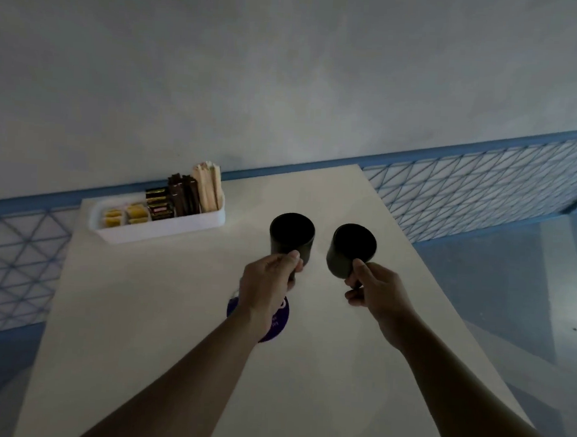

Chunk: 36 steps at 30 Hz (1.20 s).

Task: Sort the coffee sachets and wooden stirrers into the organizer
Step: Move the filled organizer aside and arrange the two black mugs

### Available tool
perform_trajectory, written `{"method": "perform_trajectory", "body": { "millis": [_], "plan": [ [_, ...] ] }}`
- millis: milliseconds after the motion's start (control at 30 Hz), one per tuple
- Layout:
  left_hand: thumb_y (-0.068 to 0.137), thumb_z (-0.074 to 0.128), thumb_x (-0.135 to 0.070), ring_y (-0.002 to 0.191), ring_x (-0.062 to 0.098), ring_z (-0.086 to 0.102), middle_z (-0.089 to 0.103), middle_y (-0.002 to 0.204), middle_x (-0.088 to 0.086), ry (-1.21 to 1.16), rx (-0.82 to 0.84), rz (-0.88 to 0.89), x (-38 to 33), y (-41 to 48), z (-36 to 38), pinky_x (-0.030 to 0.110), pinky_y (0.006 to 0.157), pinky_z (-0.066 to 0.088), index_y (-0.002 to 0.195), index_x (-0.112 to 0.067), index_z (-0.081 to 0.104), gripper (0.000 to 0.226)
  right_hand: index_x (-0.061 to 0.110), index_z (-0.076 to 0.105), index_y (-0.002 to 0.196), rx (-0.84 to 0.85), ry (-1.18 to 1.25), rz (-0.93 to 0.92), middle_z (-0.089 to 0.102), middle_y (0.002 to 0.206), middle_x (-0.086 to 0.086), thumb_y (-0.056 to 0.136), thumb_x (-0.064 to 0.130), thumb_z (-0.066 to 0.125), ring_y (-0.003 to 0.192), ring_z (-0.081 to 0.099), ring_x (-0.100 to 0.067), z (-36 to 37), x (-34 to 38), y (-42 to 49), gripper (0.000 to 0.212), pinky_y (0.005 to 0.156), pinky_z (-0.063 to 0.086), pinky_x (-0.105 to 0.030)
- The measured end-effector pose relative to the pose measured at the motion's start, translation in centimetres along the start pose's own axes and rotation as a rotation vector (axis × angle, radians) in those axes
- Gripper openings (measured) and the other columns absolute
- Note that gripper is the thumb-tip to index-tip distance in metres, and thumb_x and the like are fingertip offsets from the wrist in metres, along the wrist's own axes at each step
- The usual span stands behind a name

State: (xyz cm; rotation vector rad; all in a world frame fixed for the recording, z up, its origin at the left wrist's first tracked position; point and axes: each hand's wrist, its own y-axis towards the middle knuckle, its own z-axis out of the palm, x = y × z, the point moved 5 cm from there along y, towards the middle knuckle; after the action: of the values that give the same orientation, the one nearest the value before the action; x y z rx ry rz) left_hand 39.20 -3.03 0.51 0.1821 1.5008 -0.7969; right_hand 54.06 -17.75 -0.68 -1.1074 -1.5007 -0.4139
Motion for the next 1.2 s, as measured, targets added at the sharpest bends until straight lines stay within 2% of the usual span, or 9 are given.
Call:
{"method": "perform_trajectory", "body": {
  "millis": [233, 367, 567, 733, 867, 933, 1033, 1200],
  "plan": [
    [0.089, 0.067, -0.034, 0.093, 0.015, 0.07, 0.075, 0.093, 0.002, -0.004, -0.103, 0.0, -1.7, 4.6, -3.2, 0.04, 0.093, 0.055, 0.079, -0.016, 0.076, 0.023, 0.008, 0.069, 0.082, 0.097, -0.055, -0.027, 0.071, 0.085, -0.01, 0.102, 0.035, 0.05, 0.072, 0.068, -0.028, 4.7, 3.0, 4.8, 0.038, 0.075, 0.06, -0.048],
    [0.088, 0.069, -0.031, 0.096, 0.019, 0.069, 0.076, 0.09, 0.002, -0.025, -0.156, -0.009, -1.8, 7.4, -4.4, 0.041, 0.093, 0.055, 0.073, -0.02, 0.078, 0.021, 0.009, 0.068, 0.082, 0.121, -0.07, -0.03, 0.071, 0.085, -0.01, 0.102, 0.035, 0.05, 0.07, 0.067, -0.024, 7.0, 4.2, 7.7, 0.037, 0.074, 0.059, -0.046],
    [0.086, 0.069, -0.035, 0.096, 0.021, 0.068, 0.076, 0.085, 0.0, -0.014, -0.213, -0.036, -1.5, 11.6, -5.1, 0.046, 0.096, 0.053, 0.075, -0.026, 0.078, 0.017, 0.012, 0.066, 0.082, 0.129, -0.094, -0.041, 0.071, 0.084, -0.007, 0.103, 0.035, 0.048, 0.067, 0.065, -0.021, 10.1, 5.2, 12.0, 0.036, 0.075, 0.059, -0.045],
    [0.082, 0.068, -0.039, 0.102, 0.033, 0.065, 0.073, 0.09, 0.01, -0.004, -0.237, -0.034, -1.2, 14.0, -5.2, 0.051, 0.097, 0.052, 0.072, -0.029, 0.075, 0.016, 0.014, 0.065, 0.084, 0.144, -0.111, -0.026, 0.07, 0.085, -0.006, 0.104, 0.035, 0.046, 0.07, 0.065, -0.022, 11.9, 5.4, 14.8, 0.034, 0.075, 0.058, -0.042],
    [0.077, 0.068, -0.043, 0.104, 0.036, 0.064, 0.073, 0.092, 0.012, -0.006, -0.238, -0.04, -1.0, 15.6, -5.1, 0.051, 0.096, 0.05, 0.07, -0.029, 0.075, 0.017, 0.013, 0.064, 0.083, 0.144, -0.114, -0.03, 0.069, 0.085, -0.007, 0.104, 0.034, 0.046, 0.069, 0.063, -0.022, 12.9, 5.7, 16.5, 0.035, 0.07, 0.055, -0.038],
    [0.08, 0.069, -0.039, 0.104, 0.035, 0.065, 0.073, 0.092, 0.012, -0.026, -0.24, -0.049, -0.7, 16.4, -5.2, 0.051, 0.098, 0.051, 0.071, -0.03, 0.076, 0.015, 0.011, 0.064, 0.081, 0.138, -0.124, -0.041, 0.069, 0.084, -0.008, 0.104, 0.033, 0.046, 0.068, 0.063, -0.022, 13.2, 5.9, 17.3, 0.037, 0.07, 0.055, -0.039],
    [0.071, 0.068, -0.045, 0.103, 0.032, 0.065, 0.073, 0.092, 0.01, -0.028, -0.25, -0.054, -0.3, 17.3, -5.2, 0.051, 0.098, 0.05, 0.07, -0.031, 0.076, 0.016, 0.011, 0.064, 0.079, 0.137, -0.14, -0.042, 0.068, 0.084, -0.01, 0.104, 0.032, 0.045, 0.069, 0.064, -0.024, 13.6, 6.0, 18.1, 0.038, 0.07, 0.055, -0.04],
    [0.069, 0.068, -0.048, 0.102, 0.028, 0.065, 0.073, 0.092, 0.005, -0.037, -0.256, -0.063, 0.4, 18.2, -5.3, 0.05, 0.098, 0.05, 0.073, -0.034, 0.076, 0.017, 0.009, 0.064, 0.081, 0.143, -0.146, -0.028, 0.069, 0.087, -0.012, 0.104, 0.033, 0.045, 0.07, 0.064, -0.023, 14.0, 5.5, 18.8, 0.038, 0.069, 0.055, -0.038]
  ]
}}
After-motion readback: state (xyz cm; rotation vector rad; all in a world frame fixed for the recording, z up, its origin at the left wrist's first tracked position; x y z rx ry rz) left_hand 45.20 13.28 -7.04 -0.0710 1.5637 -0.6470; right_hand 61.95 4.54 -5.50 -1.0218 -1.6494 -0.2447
